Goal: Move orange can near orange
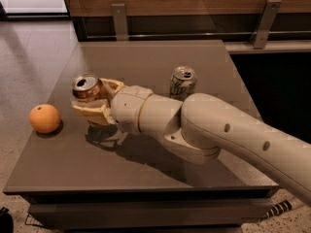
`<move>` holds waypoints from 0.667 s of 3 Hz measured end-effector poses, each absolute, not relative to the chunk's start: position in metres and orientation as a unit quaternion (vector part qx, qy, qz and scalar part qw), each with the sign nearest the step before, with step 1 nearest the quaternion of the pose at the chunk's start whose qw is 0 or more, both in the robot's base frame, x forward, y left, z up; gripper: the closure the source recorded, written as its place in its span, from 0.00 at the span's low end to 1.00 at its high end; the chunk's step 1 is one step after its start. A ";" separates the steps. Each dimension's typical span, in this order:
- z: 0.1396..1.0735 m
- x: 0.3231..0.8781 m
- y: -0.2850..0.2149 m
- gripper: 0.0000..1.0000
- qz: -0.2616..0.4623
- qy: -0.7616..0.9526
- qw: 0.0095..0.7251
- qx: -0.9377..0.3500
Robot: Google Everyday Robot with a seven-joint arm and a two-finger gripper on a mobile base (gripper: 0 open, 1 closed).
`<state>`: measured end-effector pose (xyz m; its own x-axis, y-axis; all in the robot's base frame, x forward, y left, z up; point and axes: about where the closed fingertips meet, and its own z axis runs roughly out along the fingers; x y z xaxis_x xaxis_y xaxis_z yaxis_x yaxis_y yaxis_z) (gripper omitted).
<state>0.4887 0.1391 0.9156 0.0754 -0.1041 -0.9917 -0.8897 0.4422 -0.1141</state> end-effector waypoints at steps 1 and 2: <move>0.909 0.490 0.151 1.00 0.336 0.588 0.604 -0.420; 0.901 0.493 0.161 1.00 0.347 0.586 0.597 -0.423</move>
Offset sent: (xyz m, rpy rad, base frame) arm 0.0092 0.0324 -0.0286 0.0257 0.0337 0.0718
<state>0.4925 0.1615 0.9005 0.0712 -0.0818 -0.9941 -0.9109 0.4007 -0.0982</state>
